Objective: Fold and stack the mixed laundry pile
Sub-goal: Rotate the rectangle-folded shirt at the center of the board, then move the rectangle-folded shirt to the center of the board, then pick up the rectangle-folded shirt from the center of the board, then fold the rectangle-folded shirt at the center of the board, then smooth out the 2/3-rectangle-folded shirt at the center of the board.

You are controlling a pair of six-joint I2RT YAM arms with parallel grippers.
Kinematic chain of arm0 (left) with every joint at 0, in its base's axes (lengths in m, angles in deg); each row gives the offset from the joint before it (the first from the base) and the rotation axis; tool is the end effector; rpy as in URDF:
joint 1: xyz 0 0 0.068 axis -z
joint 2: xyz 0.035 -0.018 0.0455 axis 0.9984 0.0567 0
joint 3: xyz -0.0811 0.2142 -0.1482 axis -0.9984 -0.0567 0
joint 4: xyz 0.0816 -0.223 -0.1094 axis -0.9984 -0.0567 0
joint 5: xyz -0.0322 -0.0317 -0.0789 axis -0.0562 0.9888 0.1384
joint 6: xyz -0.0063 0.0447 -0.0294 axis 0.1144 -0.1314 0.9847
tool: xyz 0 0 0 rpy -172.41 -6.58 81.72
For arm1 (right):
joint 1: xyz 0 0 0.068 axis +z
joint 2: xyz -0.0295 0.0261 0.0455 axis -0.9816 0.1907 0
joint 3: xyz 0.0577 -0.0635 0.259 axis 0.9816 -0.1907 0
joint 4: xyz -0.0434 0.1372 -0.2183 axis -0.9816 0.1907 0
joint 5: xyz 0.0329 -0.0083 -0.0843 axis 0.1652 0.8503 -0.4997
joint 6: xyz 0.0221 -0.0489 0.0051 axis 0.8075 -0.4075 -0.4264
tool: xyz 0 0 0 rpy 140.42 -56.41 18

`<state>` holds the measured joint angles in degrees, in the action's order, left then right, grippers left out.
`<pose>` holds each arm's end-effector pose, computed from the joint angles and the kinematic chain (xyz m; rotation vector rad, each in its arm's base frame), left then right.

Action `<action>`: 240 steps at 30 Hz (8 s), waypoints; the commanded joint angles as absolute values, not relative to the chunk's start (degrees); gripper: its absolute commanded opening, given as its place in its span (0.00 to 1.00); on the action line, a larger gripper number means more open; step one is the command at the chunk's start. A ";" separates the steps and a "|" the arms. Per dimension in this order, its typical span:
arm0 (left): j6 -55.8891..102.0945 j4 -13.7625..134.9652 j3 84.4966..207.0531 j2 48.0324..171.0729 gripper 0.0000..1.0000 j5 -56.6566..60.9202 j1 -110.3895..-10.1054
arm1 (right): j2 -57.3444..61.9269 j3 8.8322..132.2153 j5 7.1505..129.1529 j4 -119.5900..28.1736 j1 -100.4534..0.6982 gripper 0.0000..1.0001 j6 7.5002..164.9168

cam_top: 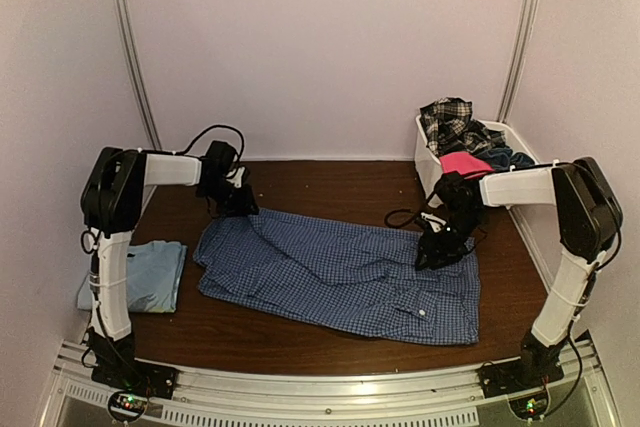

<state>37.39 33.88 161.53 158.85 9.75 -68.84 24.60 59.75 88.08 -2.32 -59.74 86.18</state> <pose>0.4291 -0.1489 0.1369 -0.0922 2.7165 -0.6096 0.3004 0.1225 0.1600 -0.3777 3.0055 0.7688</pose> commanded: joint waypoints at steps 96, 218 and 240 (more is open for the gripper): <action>32.90 34.64 147.27 124.05 0.98 -8.86 -59.36 | 15.97 78.85 84.07 -28.60 -53.48 0.98 98.00; 43.36 38.21 175.53 155.94 0.68 18.28 -69.21 | 38.04 94.39 105.96 -28.70 -63.38 0.91 111.08; 43.65 45.42 173.33 163.33 0.37 20.84 -56.87 | 46.55 92.38 107.00 -22.91 -55.09 0.38 103.28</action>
<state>43.14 43.58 160.02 155.90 22.38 -55.13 44.87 87.64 108.24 -26.07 -54.43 105.26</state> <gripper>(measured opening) 0.381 0.384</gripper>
